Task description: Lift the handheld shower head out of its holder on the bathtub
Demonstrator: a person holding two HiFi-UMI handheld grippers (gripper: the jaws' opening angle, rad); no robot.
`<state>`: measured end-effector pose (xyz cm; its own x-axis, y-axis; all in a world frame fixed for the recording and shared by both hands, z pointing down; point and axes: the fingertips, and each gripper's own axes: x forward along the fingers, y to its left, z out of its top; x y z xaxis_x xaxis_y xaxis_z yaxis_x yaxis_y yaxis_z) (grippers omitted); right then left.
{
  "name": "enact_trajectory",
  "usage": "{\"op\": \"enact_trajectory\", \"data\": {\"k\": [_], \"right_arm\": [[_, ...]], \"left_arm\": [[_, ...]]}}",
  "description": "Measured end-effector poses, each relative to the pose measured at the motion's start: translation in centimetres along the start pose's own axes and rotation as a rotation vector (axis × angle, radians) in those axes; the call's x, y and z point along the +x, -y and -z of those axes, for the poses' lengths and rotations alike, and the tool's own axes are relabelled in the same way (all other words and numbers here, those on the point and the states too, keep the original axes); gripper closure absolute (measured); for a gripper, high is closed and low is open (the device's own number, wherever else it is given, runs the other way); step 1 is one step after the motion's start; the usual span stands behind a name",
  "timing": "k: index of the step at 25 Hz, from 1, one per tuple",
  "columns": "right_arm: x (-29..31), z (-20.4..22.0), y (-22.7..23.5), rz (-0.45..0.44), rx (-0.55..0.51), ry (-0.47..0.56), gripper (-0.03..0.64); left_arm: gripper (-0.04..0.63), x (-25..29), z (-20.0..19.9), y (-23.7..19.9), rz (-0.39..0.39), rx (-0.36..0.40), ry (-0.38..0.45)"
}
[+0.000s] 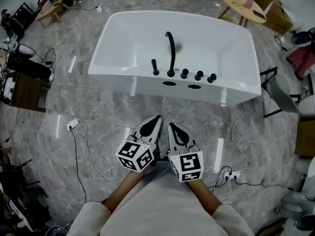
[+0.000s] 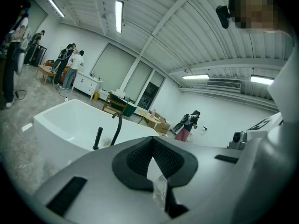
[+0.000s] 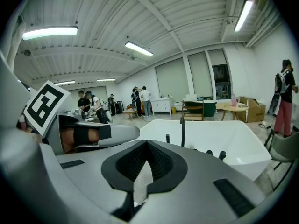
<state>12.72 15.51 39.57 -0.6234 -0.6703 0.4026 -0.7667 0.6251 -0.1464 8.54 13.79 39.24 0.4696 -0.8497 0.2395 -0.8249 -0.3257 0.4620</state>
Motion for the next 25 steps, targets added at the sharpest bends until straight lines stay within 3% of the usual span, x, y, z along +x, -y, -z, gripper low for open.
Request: {"op": "enact_trajectory", "data": {"k": [25], "right_arm": [[16.8,-8.1,0.5,0.089,-0.005,-0.021,0.603]], "left_arm": [[0.589,7.2,-11.0,-14.4,0.071,0.007,0.004]]}}
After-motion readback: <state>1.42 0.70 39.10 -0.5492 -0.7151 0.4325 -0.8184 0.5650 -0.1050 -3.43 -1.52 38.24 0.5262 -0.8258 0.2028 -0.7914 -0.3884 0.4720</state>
